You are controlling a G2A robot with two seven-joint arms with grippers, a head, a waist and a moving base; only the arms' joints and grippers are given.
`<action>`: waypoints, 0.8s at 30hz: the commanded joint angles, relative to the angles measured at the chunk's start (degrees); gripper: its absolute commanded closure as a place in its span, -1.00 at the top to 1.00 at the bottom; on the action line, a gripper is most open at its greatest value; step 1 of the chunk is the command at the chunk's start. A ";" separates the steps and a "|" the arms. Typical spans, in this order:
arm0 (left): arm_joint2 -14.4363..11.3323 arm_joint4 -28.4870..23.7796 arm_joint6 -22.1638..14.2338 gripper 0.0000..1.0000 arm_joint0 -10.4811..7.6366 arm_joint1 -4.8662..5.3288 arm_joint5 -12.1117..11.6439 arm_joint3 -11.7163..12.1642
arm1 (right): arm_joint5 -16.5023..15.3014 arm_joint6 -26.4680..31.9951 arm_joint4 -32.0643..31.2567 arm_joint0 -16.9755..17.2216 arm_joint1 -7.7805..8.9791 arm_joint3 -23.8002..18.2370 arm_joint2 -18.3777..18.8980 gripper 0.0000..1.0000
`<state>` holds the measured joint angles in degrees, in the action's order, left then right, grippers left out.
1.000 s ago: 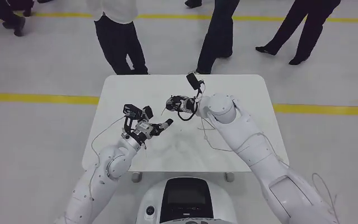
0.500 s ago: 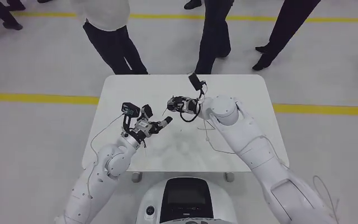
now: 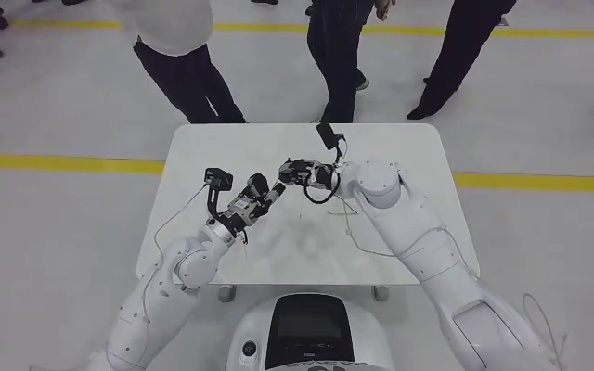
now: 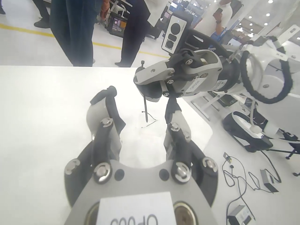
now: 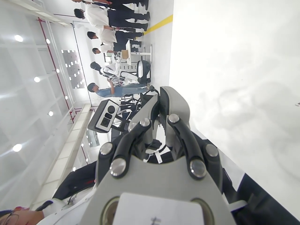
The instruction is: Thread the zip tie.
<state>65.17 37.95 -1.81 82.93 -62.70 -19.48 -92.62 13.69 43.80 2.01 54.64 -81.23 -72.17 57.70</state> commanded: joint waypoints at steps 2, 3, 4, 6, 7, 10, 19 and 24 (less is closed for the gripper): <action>-0.93 -2.24 -0.04 -0.14 -0.30 0.61 0.00 -0.25 | -0.90 -0.18 0.36 0.12 0.08 0.20 0.24 -1.00; -1.16 -2.86 -0.11 -0.12 -0.44 0.81 0.00 -0.28 | -1.13 -0.23 0.51 0.15 0.10 0.26 0.30 -1.00; -1.42 -3.38 -0.12 -0.10 -0.62 1.09 0.00 -0.27 | -1.47 -0.39 0.72 0.17 0.13 0.36 0.42 -1.00; -1.84 -4.05 0.00 -0.08 -0.85 1.51 0.00 -0.26 | -1.61 -0.67 0.85 0.20 0.13 0.44 0.53 -1.00; -2.08 -4.24 0.13 -0.06 -0.99 1.78 0.00 -0.19 | -1.61 -0.67 0.85 0.20 0.13 0.44 0.53 -1.00; -2.57 -3.85 0.69 -0.08 -1.34 2.46 0.00 0.00 | -1.61 -0.67 0.85 0.20 0.13 0.44 0.53 -1.00; -2.30 13.56 6.19 -0.06 -1.29 4.03 0.87 0.01 | 1.79 -3.61 -0.19 1.26 0.38 -1.75 0.95 -1.00; -3.34 25.88 7.61 0.80 -0.45 4.18 5.20 -2.15 | 5.79 -4.64 0.20 1.47 0.41 -3.21 0.95 -1.00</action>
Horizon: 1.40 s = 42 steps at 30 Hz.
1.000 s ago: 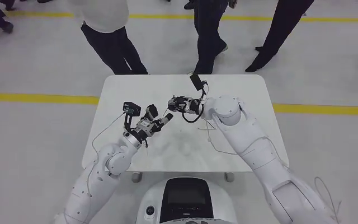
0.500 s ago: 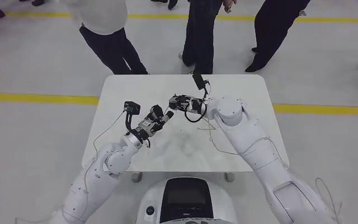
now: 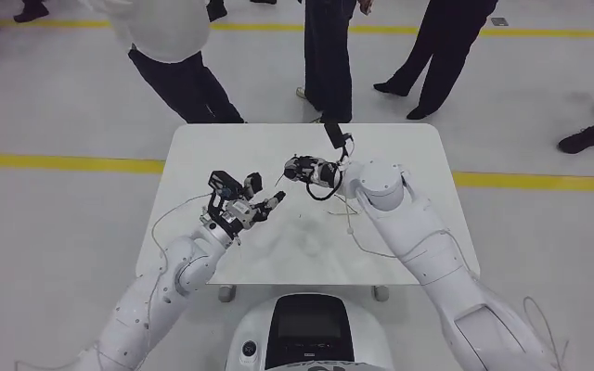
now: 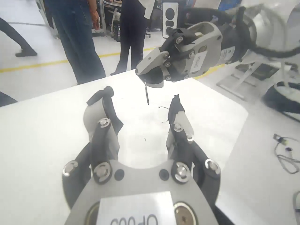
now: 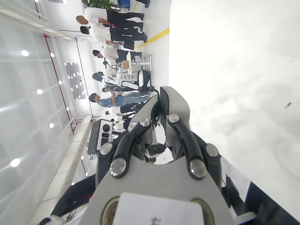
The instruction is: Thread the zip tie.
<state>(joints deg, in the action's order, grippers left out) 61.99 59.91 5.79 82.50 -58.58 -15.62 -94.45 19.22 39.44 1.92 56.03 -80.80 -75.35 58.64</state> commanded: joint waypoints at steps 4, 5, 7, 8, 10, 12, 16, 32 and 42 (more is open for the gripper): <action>-0.24 7.18 0.82 1.00 0.07 0.07 3.51 -0.68 | 0.26 -0.28 0.29 0.08 -0.01 -0.04 0.01 -1.00; -0.24 7.18 0.82 1.00 0.07 0.07 3.51 -0.68 | 0.26 -0.28 0.29 0.08 -0.01 -0.04 0.01 -1.00; -0.24 7.18 0.82 1.00 0.07 0.07 3.51 -0.68 | 0.26 -0.28 0.29 0.08 -0.01 -0.04 0.01 -1.00; -0.26 7.45 0.75 1.00 0.04 0.07 3.60 -0.66 | 0.01 -0.63 0.31 0.37 -0.01 -0.19 -0.01 -1.00; -0.58 11.38 0.36 1.00 -0.18 0.09 5.03 -0.86 | 0.26 -1.22 0.55 0.85 0.04 -0.71 0.15 -1.00; -0.89 14.38 0.54 1.00 -0.07 0.11 6.11 -1.20 | 0.26 -1.40 0.97 0.91 0.09 -0.42 0.35 -1.00; -1.57 21.14 0.23 1.00 0.04 0.19 8.00 -1.77 | 0.26 -1.30 1.67 0.31 0.09 0.62 0.07 -1.00; -5.45 29.53 -2.47 1.00 -3.18 1.40 15.78 -1.95 | 0.05 -1.98 4.11 -1.27 0.02 3.70 -1.15 -1.00; -11.47 30.04 -4.45 1.00 -8.87 3.71 17.62 0.28 | 0.26 -2.80 7.19 -2.62 -0.45 6.36 -2.00 -1.00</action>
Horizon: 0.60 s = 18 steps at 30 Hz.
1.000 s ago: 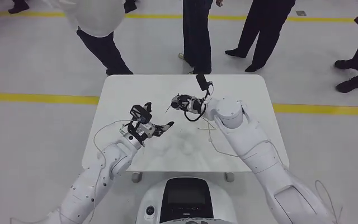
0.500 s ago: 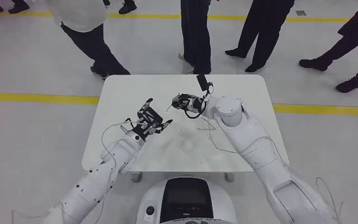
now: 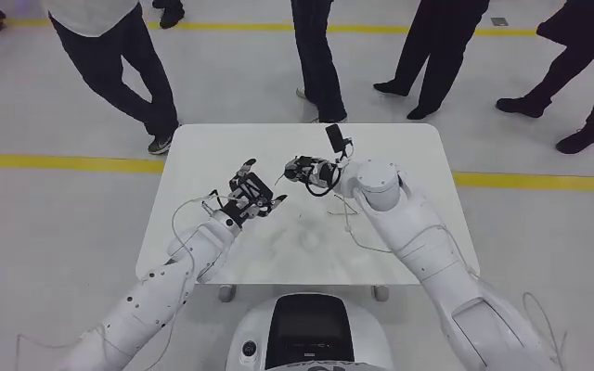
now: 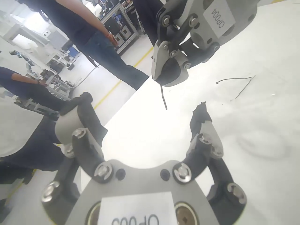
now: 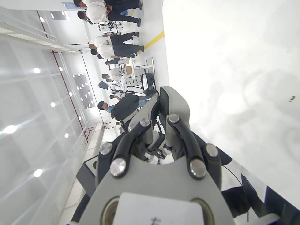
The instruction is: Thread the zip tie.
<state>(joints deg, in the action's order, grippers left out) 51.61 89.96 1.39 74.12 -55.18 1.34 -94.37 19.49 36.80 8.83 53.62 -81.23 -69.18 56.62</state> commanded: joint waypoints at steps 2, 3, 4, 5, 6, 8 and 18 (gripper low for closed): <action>-2.72 0.00 -0.03 1.00 -1.36 0.85 1.80 0.62 | 0.00 -0.15 0.28 -0.21 -0.02 0.20 0.02 -1.00; -3.33 0.00 0.00 1.00 -1.70 1.05 2.17 0.80 | 0.00 -0.15 0.28 -0.21 -0.02 0.20 0.02 -1.00; -3.88 0.00 -0.03 1.00 -2.08 1.24 2.46 0.99 | 0.00 -0.15 0.28 -0.21 -0.02 0.20 0.02 -1.00; -4.44 0.00 -0.12 1.00 -2.53 1.45 2.68 1.19 | 0.00 -0.15 0.28 -0.21 -0.02 0.20 0.02 -1.00; -5.19 0.00 -0.12 0.98 -3.11 1.71 3.06 1.37 | -0.39 -0.90 0.28 0.40 -0.02 -0.12 0.02 -1.00; -6.31 0.00 -0.13 0.72 -3.95 2.10 3.64 1.62 | 0.00 -1.28 0.13 0.69 0.00 -0.51 -0.05 -1.00; -10.66 0.00 0.23 -0.12 -6.50 3.44 6.10 2.19 | 0.00 -1.73 1.02 0.00 -0.13 1.35 -0.27 -1.00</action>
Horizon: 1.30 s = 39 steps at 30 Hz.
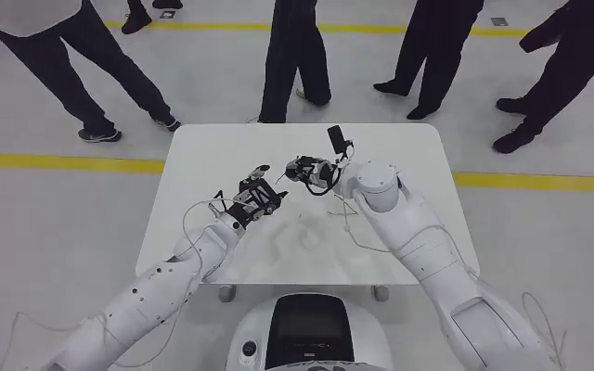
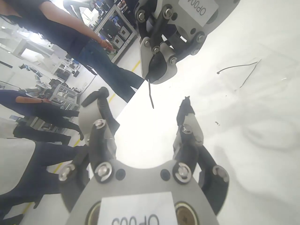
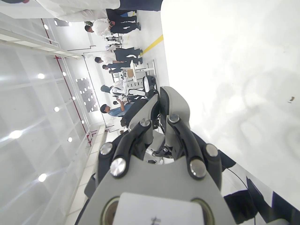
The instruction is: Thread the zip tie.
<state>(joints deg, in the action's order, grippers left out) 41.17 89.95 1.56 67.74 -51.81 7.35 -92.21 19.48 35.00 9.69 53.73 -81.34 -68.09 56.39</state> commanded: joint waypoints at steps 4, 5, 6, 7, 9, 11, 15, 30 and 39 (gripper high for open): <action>-0.88 0.00 0.68 -0.24 -0.51 0.29 0.33 0.12 | 0.00 0.20 0.74 -0.70 -0.11 1.38 -0.36 -1.00; -1.06 0.00 0.90 -0.24 -0.60 0.35 0.37 0.12 | 0.00 0.19 0.87 -0.83 -0.14 1.58 -0.46 -1.00; -1.21 0.00 1.12 -0.24 -0.72 0.40 0.38 0.10 | 0.00 0.16 0.98 -0.92 -0.15 1.76 -0.52 -1.00; -1.37 0.00 1.32 -0.26 -0.81 0.46 0.36 0.10 | 0.00 0.16 1.09 -1.00 -0.16 1.92 -0.59 -1.00; -1.71 0.00 1.63 -0.30 -1.03 0.60 0.46 0.11 | 0.00 0.07 1.30 -1.17 -0.19 2.36 -0.75 -1.00; -2.01 0.00 1.80 -0.34 -1.17 0.71 0.62 0.08 | 0.00 -0.07 1.46 -1.31 -0.21 2.69 -0.91 -1.00; -2.52 0.00 2.16 -0.40 -1.32 0.98 0.97 0.03 | 0.00 -0.34 1.92 -1.50 -0.26 3.25 -1.23 -1.00; -3.34 0.00 1.92 -0.60 -1.41 1.77 1.66 -0.51 | 0.00 2.54 2.50 -1.82 0.11 3.47 -2.67 -1.00; -4.74 0.00 1.36 -0.68 -2.32 2.37 2.19 -0.49 | 0.00 2.99 2.95 -1.44 0.61 1.97 -2.63 -1.00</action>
<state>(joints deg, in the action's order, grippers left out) 36.65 89.95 3.00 65.55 -49.53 9.42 -92.71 19.48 37.93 12.61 52.21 -80.81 -65.87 53.72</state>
